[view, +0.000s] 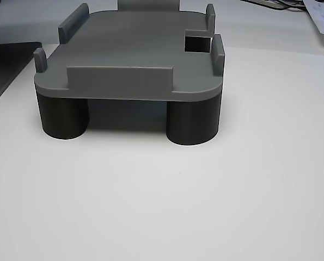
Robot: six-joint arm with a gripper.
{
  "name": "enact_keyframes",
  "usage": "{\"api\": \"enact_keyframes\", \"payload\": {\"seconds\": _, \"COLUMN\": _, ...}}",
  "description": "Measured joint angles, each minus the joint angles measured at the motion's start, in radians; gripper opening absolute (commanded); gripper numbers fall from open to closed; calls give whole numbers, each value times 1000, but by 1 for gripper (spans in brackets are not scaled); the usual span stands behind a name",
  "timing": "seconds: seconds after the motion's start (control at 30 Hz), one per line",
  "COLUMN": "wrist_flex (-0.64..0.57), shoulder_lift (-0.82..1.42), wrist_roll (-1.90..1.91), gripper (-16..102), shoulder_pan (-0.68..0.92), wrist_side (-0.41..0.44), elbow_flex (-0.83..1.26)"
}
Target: Move top rectangular frame to the holder.
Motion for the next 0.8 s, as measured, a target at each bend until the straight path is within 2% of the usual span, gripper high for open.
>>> {"api": "enact_keyframes", "payload": {"seconds": 0.13, "wrist_flex": 0, "shoulder_lift": -20, "wrist_roll": -18, "gripper": -10, "shoulder_pan": -57, "wrist_side": -2, "elbow_flex": -23}}
{"api": "enact_keyframes", "payload": {"seconds": 0.43, "wrist_flex": 0, "shoulder_lift": -71, "wrist_roll": -60, "gripper": -10, "shoulder_pan": -166, "wrist_side": -58, "elbow_flex": -66}}
{"api": "enact_keyframes", "payload": {"seconds": 0.8, "wrist_flex": 0, "shoulder_lift": -164, "wrist_roll": -64, "gripper": -10, "shoulder_pan": -209, "wrist_side": -75, "elbow_flex": -123}}
